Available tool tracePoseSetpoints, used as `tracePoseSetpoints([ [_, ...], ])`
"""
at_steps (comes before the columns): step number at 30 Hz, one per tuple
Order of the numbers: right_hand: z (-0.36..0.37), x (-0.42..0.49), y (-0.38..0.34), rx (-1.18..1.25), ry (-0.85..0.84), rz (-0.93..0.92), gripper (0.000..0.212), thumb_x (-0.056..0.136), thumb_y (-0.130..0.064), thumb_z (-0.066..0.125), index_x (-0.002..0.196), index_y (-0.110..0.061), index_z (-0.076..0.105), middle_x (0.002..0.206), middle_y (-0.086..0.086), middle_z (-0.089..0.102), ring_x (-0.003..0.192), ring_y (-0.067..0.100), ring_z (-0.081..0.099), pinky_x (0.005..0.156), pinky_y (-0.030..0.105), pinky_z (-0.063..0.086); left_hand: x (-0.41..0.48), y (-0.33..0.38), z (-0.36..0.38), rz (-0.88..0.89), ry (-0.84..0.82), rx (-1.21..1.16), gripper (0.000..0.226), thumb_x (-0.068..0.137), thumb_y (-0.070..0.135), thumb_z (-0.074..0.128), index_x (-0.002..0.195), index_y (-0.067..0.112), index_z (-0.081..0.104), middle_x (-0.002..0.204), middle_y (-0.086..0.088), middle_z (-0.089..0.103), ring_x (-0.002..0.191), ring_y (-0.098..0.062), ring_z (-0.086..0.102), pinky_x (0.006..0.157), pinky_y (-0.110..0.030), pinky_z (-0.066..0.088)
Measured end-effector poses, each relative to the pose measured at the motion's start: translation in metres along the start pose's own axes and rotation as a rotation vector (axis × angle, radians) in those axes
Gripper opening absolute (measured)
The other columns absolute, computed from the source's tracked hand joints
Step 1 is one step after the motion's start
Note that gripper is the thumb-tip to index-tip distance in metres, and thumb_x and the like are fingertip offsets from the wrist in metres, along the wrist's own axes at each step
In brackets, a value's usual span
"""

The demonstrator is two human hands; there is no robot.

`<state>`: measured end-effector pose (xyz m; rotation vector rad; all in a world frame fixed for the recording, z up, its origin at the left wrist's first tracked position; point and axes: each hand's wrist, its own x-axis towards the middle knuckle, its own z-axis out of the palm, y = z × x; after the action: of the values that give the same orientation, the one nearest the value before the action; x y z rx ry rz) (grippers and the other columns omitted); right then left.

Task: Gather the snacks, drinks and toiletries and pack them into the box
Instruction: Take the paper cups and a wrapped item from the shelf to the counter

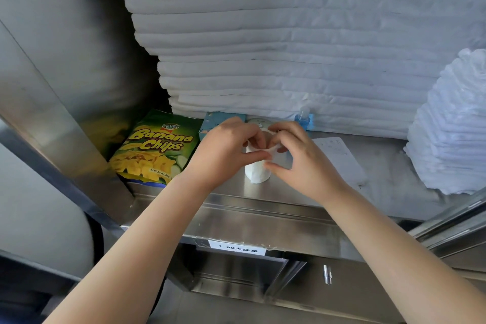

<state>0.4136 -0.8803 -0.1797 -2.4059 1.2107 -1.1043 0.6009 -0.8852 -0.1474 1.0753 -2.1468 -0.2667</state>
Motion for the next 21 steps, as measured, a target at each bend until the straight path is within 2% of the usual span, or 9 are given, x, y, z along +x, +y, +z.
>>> tracePoseSetpoints([
  [2, 0.008, -0.003, 0.0, 0.006, 0.015, 0.012, 0.035, 0.076, -0.014, 0.076, 0.104, -0.011, 0.055, 0.127, -0.008, 0.042, 0.111, 0.006, 0.05, 0.087, 0.033, 0.05, -0.001, 0.001, 0.0, -0.001, 0.033, -0.005, 0.02, 0.07, 0.026, 0.079, 0.075, 0.016, 0.063, 0.068, 0.024, 0.045, 0.072, -0.002, 0.04, 0.063, -0.015, 0.035],
  [4, 0.016, -0.007, -0.001, 0.084, 0.084, 0.039, 0.054, 0.076, -0.013, 0.076, 0.122, -0.015, 0.048, 0.133, -0.006, 0.04, 0.114, 0.006, 0.051, 0.088, 0.03, 0.052, -0.003, 0.001, 0.002, 0.008, 0.067, 0.003, 0.02, 0.07, 0.025, 0.08, 0.074, 0.015, 0.063, 0.067, 0.025, 0.043, 0.072, -0.003, 0.041, 0.061, -0.016, 0.035],
  [7, 0.021, -0.008, -0.003, 0.35, 0.119, 0.245, 0.08, 0.074, -0.016, 0.078, 0.133, -0.043, 0.03, 0.133, -0.016, 0.043, 0.112, 0.0, 0.054, 0.087, 0.018, 0.05, -0.004, 0.001, 0.003, -0.007, 0.078, 0.011, 0.017, 0.071, 0.022, 0.08, 0.075, 0.014, 0.065, 0.068, 0.021, 0.046, 0.072, -0.005, 0.045, 0.061, -0.016, 0.035],
  [8, 0.022, -0.007, -0.001, 0.457, 0.073, 0.327, 0.081, 0.075, -0.016, 0.078, 0.132, -0.046, 0.028, 0.13, -0.019, 0.046, 0.112, -0.002, 0.054, 0.088, 0.018, 0.05, -0.005, 0.0, 0.003, -0.015, 0.077, 0.006, 0.015, 0.072, 0.021, 0.08, 0.076, 0.015, 0.066, 0.069, 0.02, 0.048, 0.072, -0.005, 0.046, 0.063, -0.014, 0.035],
  [10, 0.023, -0.004, 0.007, 0.568, -0.056, 0.448, 0.071, 0.078, -0.015, 0.076, 0.134, -0.035, 0.037, 0.124, -0.017, 0.054, 0.111, -0.003, 0.055, 0.095, 0.026, 0.049, -0.005, 0.0, 0.001, -0.024, 0.068, -0.006, 0.012, 0.073, 0.019, 0.078, 0.078, 0.016, 0.067, 0.07, 0.021, 0.049, 0.075, -0.005, 0.048, 0.065, -0.01, 0.034],
  [11, 0.024, -0.003, 0.011, 0.569, -0.106, 0.471, 0.064, 0.079, -0.015, 0.074, 0.133, -0.029, 0.042, 0.123, -0.013, 0.058, 0.111, -0.001, 0.056, 0.098, 0.032, 0.048, -0.005, 0.0, 0.0, -0.03, 0.058, -0.009, 0.011, 0.074, 0.019, 0.077, 0.079, 0.017, 0.068, 0.071, 0.021, 0.05, 0.075, -0.006, 0.049, 0.066, -0.009, 0.034],
  [13, 0.024, -0.003, 0.015, 0.55, -0.144, 0.465, 0.055, 0.08, -0.016, 0.072, 0.129, -0.027, 0.048, 0.119, -0.011, 0.063, 0.11, 0.003, 0.059, 0.099, 0.035, 0.047, -0.004, 0.0, -0.002, -0.05, 0.033, -0.009, 0.008, 0.076, 0.021, 0.076, 0.08, 0.019, 0.069, 0.071, 0.019, 0.053, 0.076, -0.005, 0.05, 0.066, -0.011, 0.036],
  [17, 0.025, -0.003, 0.014, 0.519, -0.088, 0.464, 0.053, 0.078, -0.02, 0.074, 0.121, -0.039, 0.05, 0.11, -0.022, 0.063, 0.106, -0.002, 0.058, 0.089, 0.022, 0.05, -0.002, -0.001, -0.006, -0.071, -0.007, -0.037, 0.006, 0.08, 0.017, 0.072, 0.085, 0.02, 0.072, 0.077, 0.013, 0.063, 0.079, -0.004, 0.054, 0.07, -0.017, 0.042],
  [21, 0.022, -0.004, 0.012, 0.318, -0.115, 0.436, 0.057, 0.076, -0.029, 0.075, 0.12, -0.042, 0.043, 0.109, -0.035, 0.054, 0.105, -0.016, 0.05, 0.08, 0.003, 0.04, -0.002, -0.002, -0.008, -0.029, -0.028, -0.025, 0.012, 0.081, 0.01, 0.07, 0.09, 0.018, 0.073, 0.079, 0.013, 0.06, 0.082, -0.003, 0.053, 0.072, -0.009, 0.038],
])
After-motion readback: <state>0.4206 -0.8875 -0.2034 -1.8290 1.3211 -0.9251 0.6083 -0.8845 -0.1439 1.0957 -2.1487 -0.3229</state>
